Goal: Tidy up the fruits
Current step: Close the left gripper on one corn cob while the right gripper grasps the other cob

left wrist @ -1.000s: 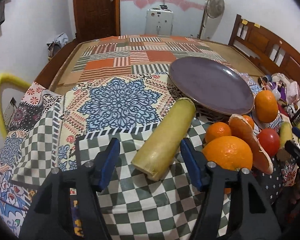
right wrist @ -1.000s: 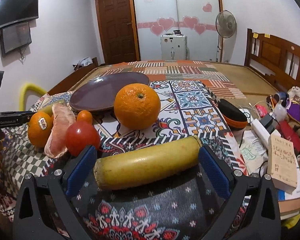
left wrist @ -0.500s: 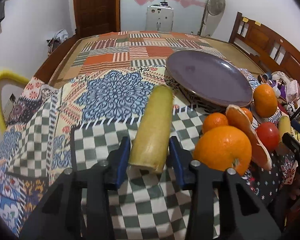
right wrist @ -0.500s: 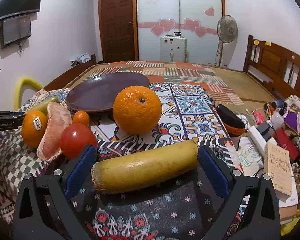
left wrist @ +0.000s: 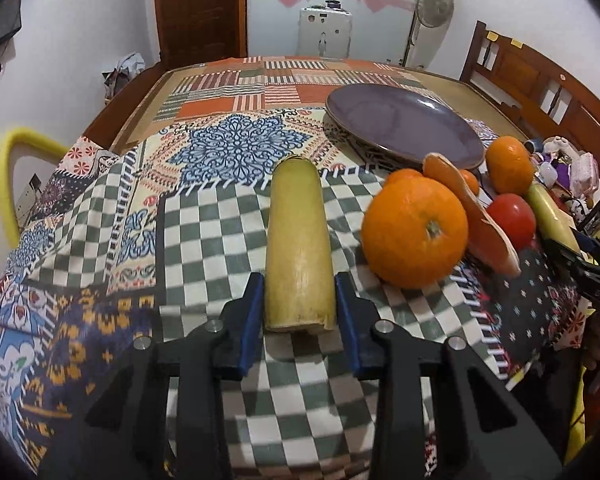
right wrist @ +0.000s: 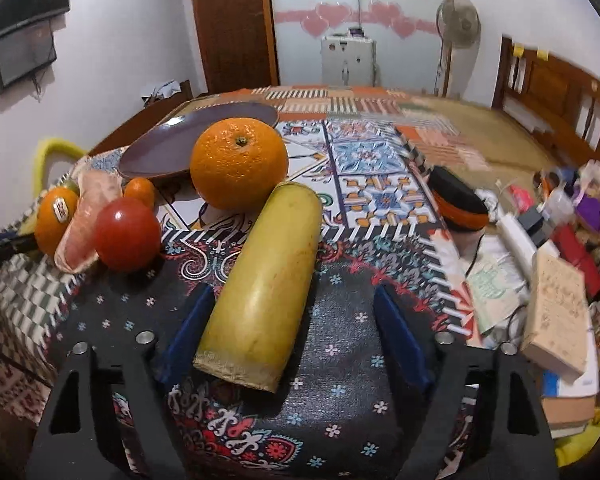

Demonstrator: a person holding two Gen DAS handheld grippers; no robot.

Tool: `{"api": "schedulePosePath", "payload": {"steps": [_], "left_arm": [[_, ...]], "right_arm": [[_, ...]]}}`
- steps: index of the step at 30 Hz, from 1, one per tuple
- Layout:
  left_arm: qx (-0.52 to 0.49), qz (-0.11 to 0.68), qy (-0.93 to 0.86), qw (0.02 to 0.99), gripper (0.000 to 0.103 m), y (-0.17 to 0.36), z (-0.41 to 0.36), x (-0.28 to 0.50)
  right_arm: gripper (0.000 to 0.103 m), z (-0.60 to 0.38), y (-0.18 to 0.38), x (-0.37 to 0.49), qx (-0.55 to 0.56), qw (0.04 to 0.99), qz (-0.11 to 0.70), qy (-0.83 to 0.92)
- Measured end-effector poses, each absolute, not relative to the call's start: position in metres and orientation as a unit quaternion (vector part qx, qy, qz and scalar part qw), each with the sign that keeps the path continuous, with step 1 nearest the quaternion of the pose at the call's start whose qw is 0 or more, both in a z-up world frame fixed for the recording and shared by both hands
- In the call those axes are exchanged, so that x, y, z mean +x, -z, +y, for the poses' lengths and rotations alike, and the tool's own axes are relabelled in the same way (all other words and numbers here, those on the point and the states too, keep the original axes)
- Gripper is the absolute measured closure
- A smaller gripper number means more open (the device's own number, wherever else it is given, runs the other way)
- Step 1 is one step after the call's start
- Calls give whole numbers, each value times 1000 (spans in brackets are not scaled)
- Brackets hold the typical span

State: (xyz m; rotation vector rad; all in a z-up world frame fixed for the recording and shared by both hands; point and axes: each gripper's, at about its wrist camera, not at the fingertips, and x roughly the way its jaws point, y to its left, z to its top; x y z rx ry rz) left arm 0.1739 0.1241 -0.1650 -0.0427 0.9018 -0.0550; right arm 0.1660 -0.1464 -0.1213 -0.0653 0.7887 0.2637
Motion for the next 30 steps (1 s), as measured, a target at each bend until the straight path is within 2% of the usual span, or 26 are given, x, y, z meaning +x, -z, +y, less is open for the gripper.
{"api": "schedulePosePath", "payload": {"steps": [3,4,23,25,30], "left_arm": [[-27,443,28,896,68,165,125,174],[-30,446,28,894,68,165,125,175],[2,475,15,880,68,168,118,231],[0,473,14,881,68,170,118,234],[-11,467,12,884,69,170,122,236]], "right_arm": [[52,-147,120,162,-48,913,384,-129],[54,-147,120,161,-57,912,385,-128],[54,-150,120,197,-38,898,406,-165],[62,-150,119,196,-37,898,402,-173],[66,-151,115,194,-44,901,397,-170]]}}
